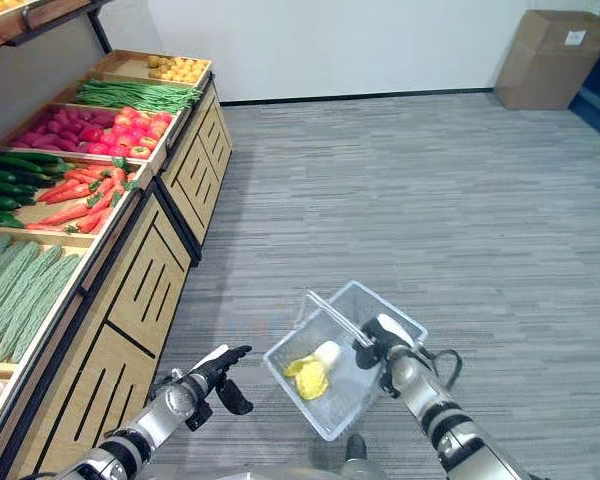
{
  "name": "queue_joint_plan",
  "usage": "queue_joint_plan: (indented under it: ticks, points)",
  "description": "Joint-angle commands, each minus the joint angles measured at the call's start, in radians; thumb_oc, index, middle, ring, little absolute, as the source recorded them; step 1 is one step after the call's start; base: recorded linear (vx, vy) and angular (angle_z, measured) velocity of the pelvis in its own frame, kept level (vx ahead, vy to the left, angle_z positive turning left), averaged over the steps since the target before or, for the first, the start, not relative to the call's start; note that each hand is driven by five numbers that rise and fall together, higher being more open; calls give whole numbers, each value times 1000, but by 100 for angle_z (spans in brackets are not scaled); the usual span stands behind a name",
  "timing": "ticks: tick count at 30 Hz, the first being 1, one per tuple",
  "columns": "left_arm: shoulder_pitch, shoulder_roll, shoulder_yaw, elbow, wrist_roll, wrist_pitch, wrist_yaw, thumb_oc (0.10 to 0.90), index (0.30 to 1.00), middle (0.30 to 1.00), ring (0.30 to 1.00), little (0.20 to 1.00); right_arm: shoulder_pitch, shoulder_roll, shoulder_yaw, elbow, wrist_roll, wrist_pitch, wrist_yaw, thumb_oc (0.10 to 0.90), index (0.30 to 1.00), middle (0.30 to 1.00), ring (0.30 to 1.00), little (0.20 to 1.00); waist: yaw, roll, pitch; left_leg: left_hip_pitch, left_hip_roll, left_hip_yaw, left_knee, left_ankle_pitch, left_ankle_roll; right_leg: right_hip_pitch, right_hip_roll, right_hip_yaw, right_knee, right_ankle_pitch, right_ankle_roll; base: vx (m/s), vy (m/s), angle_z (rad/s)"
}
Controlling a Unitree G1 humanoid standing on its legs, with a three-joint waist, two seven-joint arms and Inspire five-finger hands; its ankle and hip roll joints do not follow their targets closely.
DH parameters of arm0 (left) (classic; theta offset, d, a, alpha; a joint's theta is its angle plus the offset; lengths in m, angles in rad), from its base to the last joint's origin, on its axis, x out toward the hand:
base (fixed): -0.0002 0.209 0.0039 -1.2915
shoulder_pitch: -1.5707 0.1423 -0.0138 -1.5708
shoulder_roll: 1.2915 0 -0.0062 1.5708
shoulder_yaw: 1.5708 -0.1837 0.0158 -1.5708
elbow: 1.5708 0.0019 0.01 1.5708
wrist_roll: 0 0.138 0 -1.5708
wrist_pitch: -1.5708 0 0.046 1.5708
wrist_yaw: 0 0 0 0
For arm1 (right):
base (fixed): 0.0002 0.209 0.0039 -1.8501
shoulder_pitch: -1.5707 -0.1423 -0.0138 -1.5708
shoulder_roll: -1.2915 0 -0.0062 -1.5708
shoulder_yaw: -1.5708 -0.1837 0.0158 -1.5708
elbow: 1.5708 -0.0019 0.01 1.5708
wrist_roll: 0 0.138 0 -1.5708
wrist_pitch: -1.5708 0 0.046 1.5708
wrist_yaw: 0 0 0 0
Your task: Get the vegetables into the basket
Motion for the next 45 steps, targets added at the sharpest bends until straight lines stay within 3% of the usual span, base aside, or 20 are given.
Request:
queue_joint_plan:
  ticks: [1, 5, 9, 20, 38, 45]
  points:
    - [-52, 24, 22, 31, -21, -31, 30, 900, 1000, 1000, 1000, 1000, -66, -37, -92, -29, -10, -62, -67, 400, 300, 300, 300, 300, 9, -32, -40, -27, 13, -61, 21, -4, -37, 51, -58, -10, 60, -81, 64, 7, 18, 7]
    - [-21, 21, 65, 82, -6, -25, 42, 900, 1000, 1000, 1000, 1000, 1, -62, -151, -17, -11, -62, -73, 400, 300, 300, 300, 300, 7, -40, -35, -24, 9, -64, 22, -6, -35, 53, -62, -11, 62, -82, 66, -11, 14, 6]
    - [-17, -9, 126, 234, 39, -6, 95, 900, 1000, 1000, 1000, 1000, 85, -67, -216, 40, 0, -70, -110, 400, 300, 300, 300, 300, -4, -52, -30, -41, 7, -68, 14, 7, -38, 43, -65, -24, 68, -79, 66, -28, 1, 6]
    - [5, -69, 246, 569, 69, 33, 176, 900, 1000, 1000, 1000, 1000, 138, 69, -197, 383, 73, -96, -125, 400, 300, 300, 300, 300, -19, -63, -31, -63, 9, -61, 5, 18, -42, 20, -59, -26, 60, -68, 62, -18, -3, 1]
    - [39, -63, 299, 580, 12, 21, 186, 900, 1000, 1000, 1000, 1000, 152, 117, -204, 467, 97, -86, -84, 400, 300, 300, 300, 300, -8, -74, -24, -39, -33, -47, 8, -25, -14, 19, -101, 0, 72, -62, 84, 13, 46, -1]
    - [50, -77, 290, 587, 17, 18, 176, 900, 1000, 1000, 1000, 1000, 155, 121, -200, 480, 97, -88, -77, 400, 300, 300, 300, 300, -6, -78, -26, -27, -28, -47, 9, -25, -17, 30, -96, 0, 68, -69, 81, 23, -12, -7]
